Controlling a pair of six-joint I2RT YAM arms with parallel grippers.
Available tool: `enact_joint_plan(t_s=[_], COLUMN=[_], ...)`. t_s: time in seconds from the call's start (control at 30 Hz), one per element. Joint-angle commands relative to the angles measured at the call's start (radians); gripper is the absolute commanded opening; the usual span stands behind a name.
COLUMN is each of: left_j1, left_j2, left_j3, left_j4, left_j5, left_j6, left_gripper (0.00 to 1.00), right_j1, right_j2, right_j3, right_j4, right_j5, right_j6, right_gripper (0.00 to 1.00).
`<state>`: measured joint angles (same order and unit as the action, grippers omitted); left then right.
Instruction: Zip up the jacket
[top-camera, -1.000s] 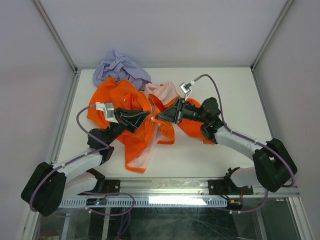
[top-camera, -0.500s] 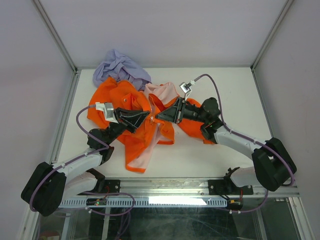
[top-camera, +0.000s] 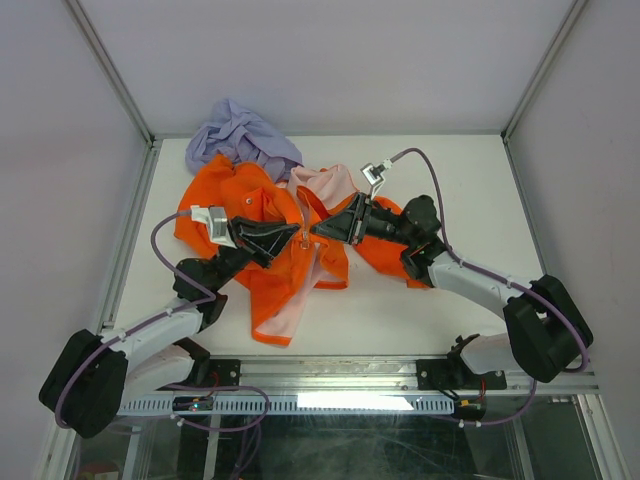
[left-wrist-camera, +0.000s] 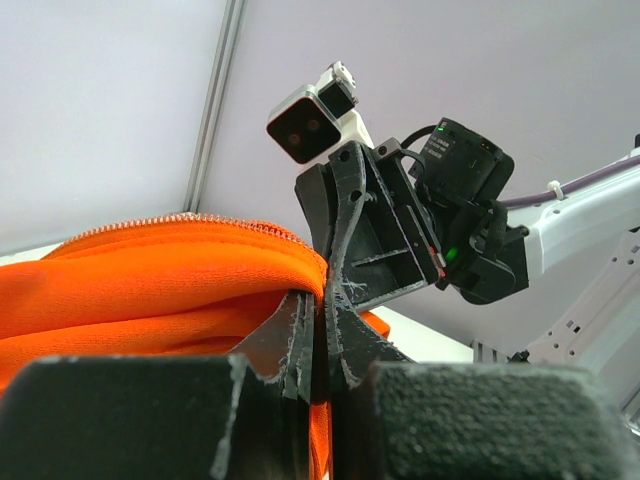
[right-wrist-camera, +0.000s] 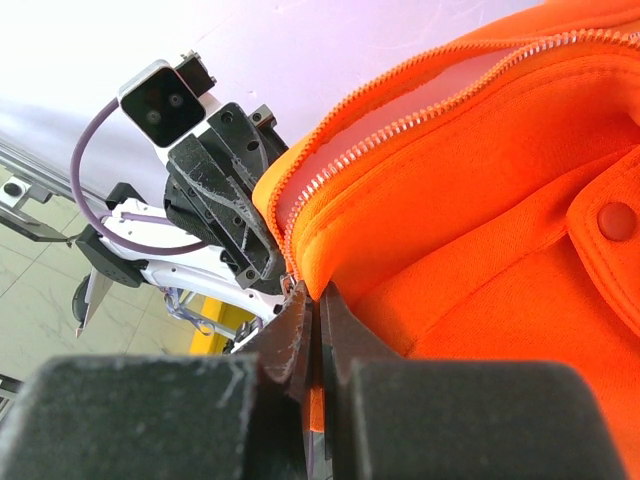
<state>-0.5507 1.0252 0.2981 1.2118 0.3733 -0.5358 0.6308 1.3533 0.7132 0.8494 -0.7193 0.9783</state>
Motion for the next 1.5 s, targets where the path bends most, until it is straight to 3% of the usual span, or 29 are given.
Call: enact_joint_plan(t_s=[0.0, 0.33, 0.5, 0.8, 1.13, 1.47], left_j1=[-0.021, -0.075, -0.154, -0.181, -0.184, -0.203], left_j2=[-0.041, -0.109, -0.123, -0.157, -0.182, -0.228], left_j3=[-0.003, 0.009, 0.009, 0.035, 0.046, 0.034], left_j4=[0.0, -0.205, -0.296, -0.444, -0.375, -0.465], left_j5=[0.02, -0.056, -0.209, -0.419, -0.347, -0.32], left_j6=[0.022, 0.123, 0.161, 0.136, 0.023, -0.084], left_gripper=[0.0, 0.0, 0.0, 0.0, 0.0, 0.0], right_j1=[0.001, 0.001, 0.0, 0.001, 0.001, -0.008], right_j2=[-0.032, -0.046, -0.04, -0.057, -0.065, -0.038], right_j3=[0.027, 0.054, 0.082, 0.099, 0.081, 0.083], right_j4=[0.07, 0.054, 0.049, -0.01, -0.072, -0.048], right_j5=[0.053, 0.071, 0.075, 0.069, 0.121, 0.176], right_j6=[-0.002, 0.001, 0.023, 0.04, -0.008, -0.007], right_gripper=[0.0, 0.0, 0.0, 0.0, 0.0, 0.0])
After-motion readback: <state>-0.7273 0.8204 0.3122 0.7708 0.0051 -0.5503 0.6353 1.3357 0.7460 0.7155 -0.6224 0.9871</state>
